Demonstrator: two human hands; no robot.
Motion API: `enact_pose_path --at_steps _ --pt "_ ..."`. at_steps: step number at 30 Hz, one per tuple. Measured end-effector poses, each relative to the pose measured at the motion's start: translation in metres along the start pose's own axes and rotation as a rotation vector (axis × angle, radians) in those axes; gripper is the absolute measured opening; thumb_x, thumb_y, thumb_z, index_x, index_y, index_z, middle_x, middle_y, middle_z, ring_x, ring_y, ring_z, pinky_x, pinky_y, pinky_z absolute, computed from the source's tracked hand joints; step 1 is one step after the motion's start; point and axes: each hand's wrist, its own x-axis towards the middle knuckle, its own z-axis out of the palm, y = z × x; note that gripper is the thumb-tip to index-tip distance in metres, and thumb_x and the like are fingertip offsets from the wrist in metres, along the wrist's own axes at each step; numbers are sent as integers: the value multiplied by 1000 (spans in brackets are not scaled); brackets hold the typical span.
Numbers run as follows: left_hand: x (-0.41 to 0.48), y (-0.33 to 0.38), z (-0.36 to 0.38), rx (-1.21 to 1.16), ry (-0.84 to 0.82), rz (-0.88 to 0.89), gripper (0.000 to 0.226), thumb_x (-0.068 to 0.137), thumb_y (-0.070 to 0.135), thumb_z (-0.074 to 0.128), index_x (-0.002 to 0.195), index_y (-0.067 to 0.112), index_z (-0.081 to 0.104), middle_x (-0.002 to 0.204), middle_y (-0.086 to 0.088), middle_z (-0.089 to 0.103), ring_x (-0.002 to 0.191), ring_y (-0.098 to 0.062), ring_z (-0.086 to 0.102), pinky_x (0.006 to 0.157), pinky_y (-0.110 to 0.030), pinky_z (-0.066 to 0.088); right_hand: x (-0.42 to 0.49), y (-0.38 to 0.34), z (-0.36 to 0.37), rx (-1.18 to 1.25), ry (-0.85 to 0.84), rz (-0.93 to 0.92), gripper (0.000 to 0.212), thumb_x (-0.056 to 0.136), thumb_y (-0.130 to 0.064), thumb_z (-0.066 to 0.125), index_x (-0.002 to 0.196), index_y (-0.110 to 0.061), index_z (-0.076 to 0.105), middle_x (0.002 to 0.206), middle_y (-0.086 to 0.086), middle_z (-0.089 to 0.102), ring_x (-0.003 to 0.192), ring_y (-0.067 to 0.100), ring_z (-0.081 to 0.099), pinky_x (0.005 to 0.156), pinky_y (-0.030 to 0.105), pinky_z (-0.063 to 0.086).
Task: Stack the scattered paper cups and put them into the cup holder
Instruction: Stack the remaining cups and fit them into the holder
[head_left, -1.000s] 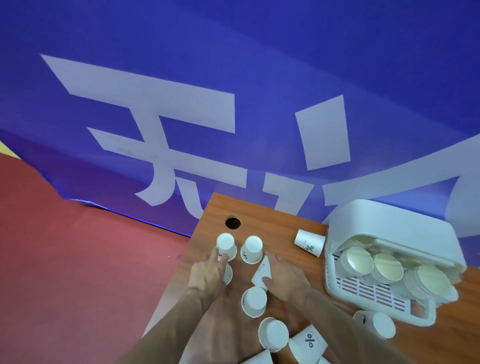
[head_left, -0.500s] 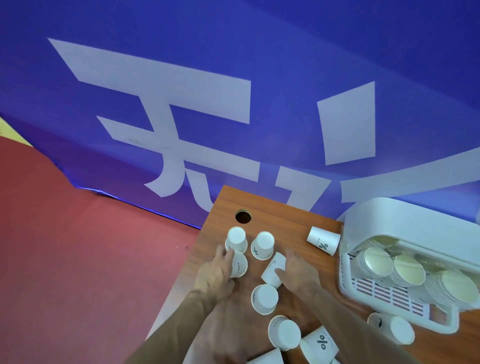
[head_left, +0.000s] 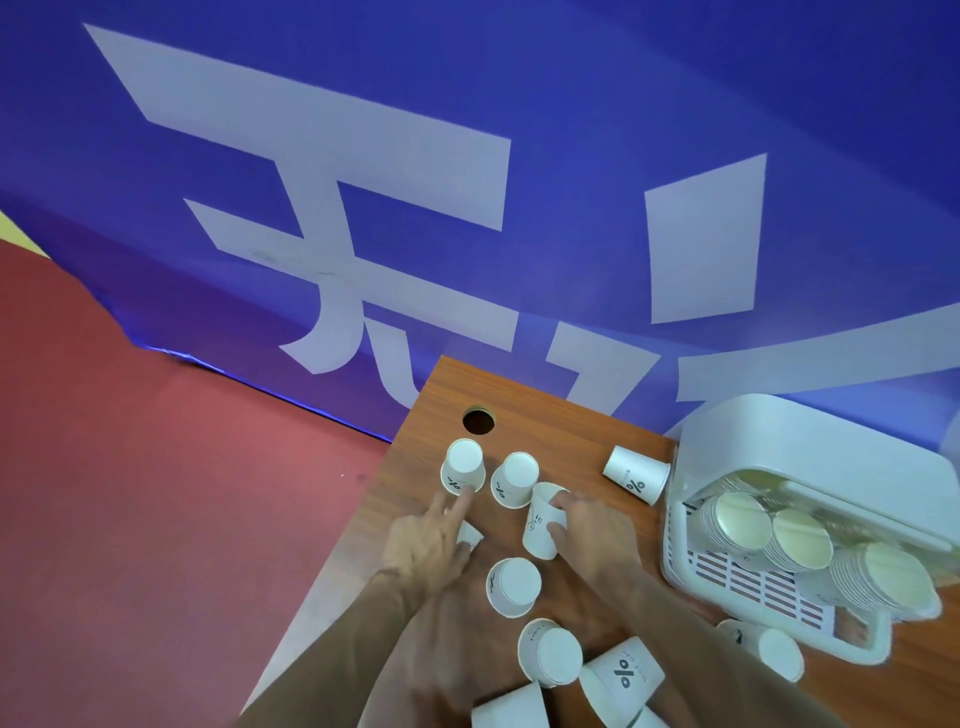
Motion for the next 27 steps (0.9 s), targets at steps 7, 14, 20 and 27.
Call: enact_pose_path --at_steps 7,14,20,27 --pt "3 5 -10 181 -5 167 36 96 46 40 123 24 46 126 3 48 93 -25 64 62 -32 39 -17 7 7 -95 52 -86 21 94 -28 53 110 -31 66 108 -8 67 97 16 65 71 29 47" --pt "-10 12 -33 163 182 298 33 62 41 90 57 23 63 54 4 56 44 -19 57 37 -18 32 -31 26 6 -109 5 -57 23 90 -18 59 107 -28 69 104 -5 67 96 17 63 71 32 55" --pt "-16 22 -24 158 62 247 20 92 37 60 87 21 70 86 2 66 73 -24 68 53 -26 41 -34 45 11 -97 -51 -64 28 92 -16 56 112 -31 70 110 -5 66 103 18 62 77 34 54" --pt "-19 25 -23 176 79 281 25 59 31 87 57 22 64 55 3 56 40 -20 56 39 -19 27 -39 52 12 -79 -46 -93 23 95 -21 56 112 -28 69 113 -5 65 104 17 60 76 35 54"
